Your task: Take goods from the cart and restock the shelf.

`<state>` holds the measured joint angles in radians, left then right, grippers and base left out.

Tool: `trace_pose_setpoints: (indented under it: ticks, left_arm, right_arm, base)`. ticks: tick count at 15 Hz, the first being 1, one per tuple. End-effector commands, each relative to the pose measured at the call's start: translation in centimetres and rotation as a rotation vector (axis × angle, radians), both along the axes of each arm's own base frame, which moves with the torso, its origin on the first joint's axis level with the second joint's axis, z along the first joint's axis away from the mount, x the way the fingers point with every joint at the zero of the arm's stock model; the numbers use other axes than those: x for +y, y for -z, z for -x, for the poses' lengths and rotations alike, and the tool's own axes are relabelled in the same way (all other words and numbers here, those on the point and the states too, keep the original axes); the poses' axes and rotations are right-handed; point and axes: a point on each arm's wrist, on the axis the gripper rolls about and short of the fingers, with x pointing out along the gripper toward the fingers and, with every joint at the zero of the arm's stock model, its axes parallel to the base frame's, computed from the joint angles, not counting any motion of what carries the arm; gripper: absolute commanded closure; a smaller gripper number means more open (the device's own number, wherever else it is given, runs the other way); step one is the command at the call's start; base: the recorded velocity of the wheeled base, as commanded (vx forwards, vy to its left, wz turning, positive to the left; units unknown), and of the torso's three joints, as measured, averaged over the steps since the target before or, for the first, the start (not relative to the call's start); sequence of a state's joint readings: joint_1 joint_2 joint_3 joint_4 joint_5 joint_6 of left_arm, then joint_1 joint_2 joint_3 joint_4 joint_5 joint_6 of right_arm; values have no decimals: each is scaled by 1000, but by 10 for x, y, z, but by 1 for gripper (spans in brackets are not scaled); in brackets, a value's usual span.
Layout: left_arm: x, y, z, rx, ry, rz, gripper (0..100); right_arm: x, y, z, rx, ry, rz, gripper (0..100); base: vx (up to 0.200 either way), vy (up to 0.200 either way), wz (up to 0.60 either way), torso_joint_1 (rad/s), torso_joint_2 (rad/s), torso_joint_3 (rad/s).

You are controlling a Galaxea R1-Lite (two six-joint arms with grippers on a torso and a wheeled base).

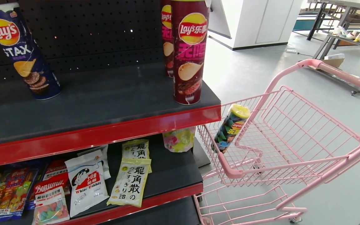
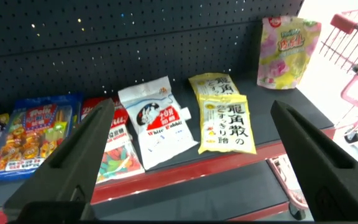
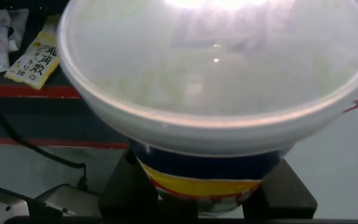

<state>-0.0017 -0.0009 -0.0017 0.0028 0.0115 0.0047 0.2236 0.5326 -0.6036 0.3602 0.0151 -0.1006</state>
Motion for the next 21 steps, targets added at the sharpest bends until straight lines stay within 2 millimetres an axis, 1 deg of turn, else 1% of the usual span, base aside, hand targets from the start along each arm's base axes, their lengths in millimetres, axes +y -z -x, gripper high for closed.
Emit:
trace_pose_setpoints:
  ticks: [1, 11, 13, 16, 20, 21]
  left_arm:
    - [0, 0, 0, 1, -1, 0, 0]
    - [0, 0, 0, 1, -1, 0, 0]
    - [0, 0, 0, 1, -1, 2, 0]
    - [0, 0, 0, 1, -1, 3, 0]
    - [0, 0, 0, 1, -1, 3, 0]
    - [0, 0, 0, 1, -1, 2, 0]
  right_arm:
    - [0, 0, -1, 7, -2, 2, 100]
    - [3, 3, -12, 29, -18, 33, 100]
    - [3, 3, -13, 26, -25, 59, 100]
    - [3, 3, -14, 33, -21, 61, 100]
    - [4, 2, -17, -3, -23, 53, 100]
    - [4, 5, -17, -5, -23, 54, 100]
  base:
    - [0, 0, 0, 149, -520, -369]
    - [0, 0, 0, 189, -567, -375]
    - [0, 0, 0, 93, -222, -129]
    - [0, 0, 600, 20, -30, -28]
    - [0, 0, 600, 9, -4, -2]
    - [0, 0, 0, 0, 0, 0]
